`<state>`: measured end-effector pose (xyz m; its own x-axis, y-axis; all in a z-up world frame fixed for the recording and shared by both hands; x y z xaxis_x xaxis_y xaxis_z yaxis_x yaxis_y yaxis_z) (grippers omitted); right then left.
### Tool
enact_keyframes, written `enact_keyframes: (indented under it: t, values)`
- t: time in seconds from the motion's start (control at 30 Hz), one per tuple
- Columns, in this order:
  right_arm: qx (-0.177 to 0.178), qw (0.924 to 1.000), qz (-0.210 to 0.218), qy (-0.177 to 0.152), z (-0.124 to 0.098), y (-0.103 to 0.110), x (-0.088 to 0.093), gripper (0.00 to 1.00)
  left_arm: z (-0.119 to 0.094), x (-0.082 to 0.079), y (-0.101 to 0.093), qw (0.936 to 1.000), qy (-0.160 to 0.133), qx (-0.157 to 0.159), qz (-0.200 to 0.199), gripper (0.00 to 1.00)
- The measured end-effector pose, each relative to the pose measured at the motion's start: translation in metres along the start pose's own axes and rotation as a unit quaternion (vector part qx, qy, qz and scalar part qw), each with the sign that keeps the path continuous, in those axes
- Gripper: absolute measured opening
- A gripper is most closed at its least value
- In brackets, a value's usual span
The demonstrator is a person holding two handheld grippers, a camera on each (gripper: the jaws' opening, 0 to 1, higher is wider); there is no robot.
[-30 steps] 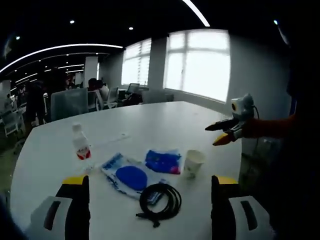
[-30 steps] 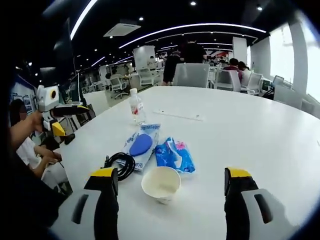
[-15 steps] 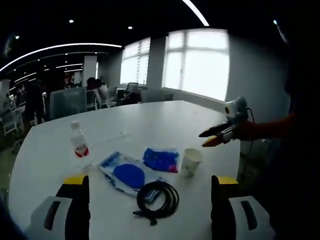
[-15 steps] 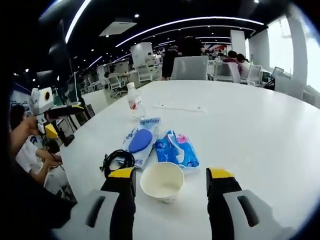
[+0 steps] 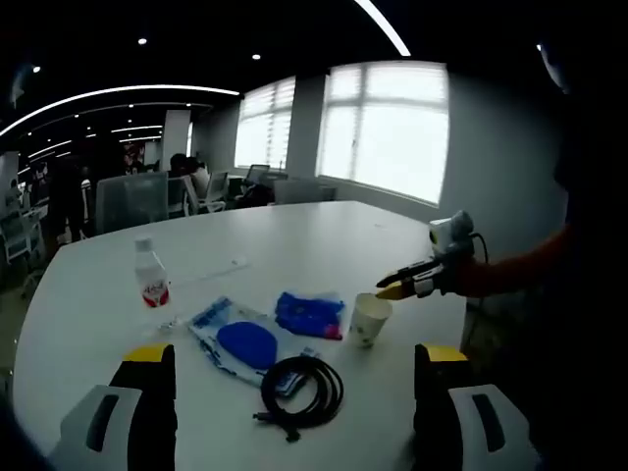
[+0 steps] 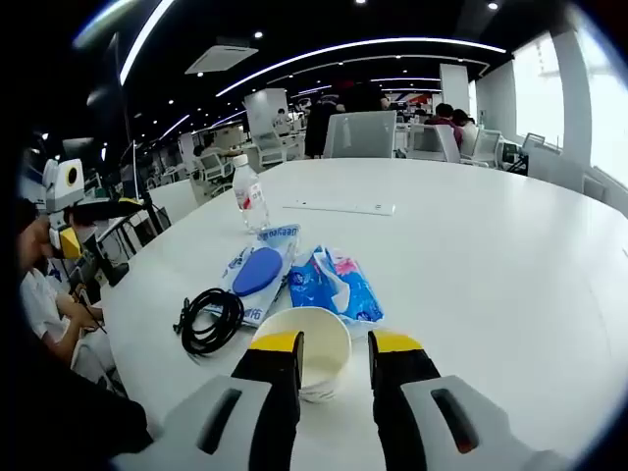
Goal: Arrange the tabletop items into an orderly group along one side of the table until the central work area is clear of visible clutter.
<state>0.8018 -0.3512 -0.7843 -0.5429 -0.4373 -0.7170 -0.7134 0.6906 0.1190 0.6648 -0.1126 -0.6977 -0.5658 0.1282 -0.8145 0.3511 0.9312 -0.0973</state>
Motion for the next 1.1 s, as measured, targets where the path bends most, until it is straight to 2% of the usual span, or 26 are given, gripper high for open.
enact_keyframes:
  t: [0.1, 0.17, 0.3, 0.4, 0.63, 1.0, 1.1]
  values:
    - [0.004, 1.0000, 0.000, 0.007, 0.003, 0.000, 0.003, 0.19, -0.002, 0.002, 0.001, 1.0000, 0.002, 0.000, -0.001, 1.00]
    - [0.010, 0.9999, 0.002, 0.008, 0.006, -0.002, 0.004, 0.15, -0.002, 0.002, -0.001, 1.0000, 0.003, 0.004, -0.006, 1.00]
    - [0.019, 0.9994, 0.028, 0.010, 0.008, -0.007, 0.005, 0.10, -0.007, -0.003, -0.001, 0.9998, -0.009, 0.006, -0.014, 1.00]
    - [0.019, 0.9991, 0.036, 0.012, 0.011, -0.009, 0.006, 0.05, -0.007, -0.002, 0.001, 0.9998, -0.007, 0.003, -0.016, 0.99]
    - [0.027, 0.9983, 0.045, 0.025, 0.016, -0.014, 0.012, 0.01, -0.004, 0.000, 0.000, 0.9998, -0.002, 0.006, -0.018, 0.99]
    - [0.028, 0.9979, 0.055, 0.022, 0.014, -0.014, 0.013, 0.00, -0.001, -0.006, 0.003, 0.9998, -0.002, 0.014, -0.013, 0.99]
    - [0.029, 0.9978, 0.057, 0.020, 0.013, -0.014, 0.012, 0.00, -0.001, -0.005, 0.005, 0.9999, 0.006, 0.012, -0.005, 1.00]
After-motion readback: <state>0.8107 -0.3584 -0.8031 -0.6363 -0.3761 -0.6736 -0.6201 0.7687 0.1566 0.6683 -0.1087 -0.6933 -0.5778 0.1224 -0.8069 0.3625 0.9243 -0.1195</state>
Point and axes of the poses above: the point that each gripper's makers call its tool centre point, and the gripper's own axes: z roughly forward along the fingers, y roughly to its left, x roughly out of its underside, the point moved 1 cm from there along -z, roughly backward along the fingers, and after that the axes turned 11 degrees about y, right-handed, at the moved point
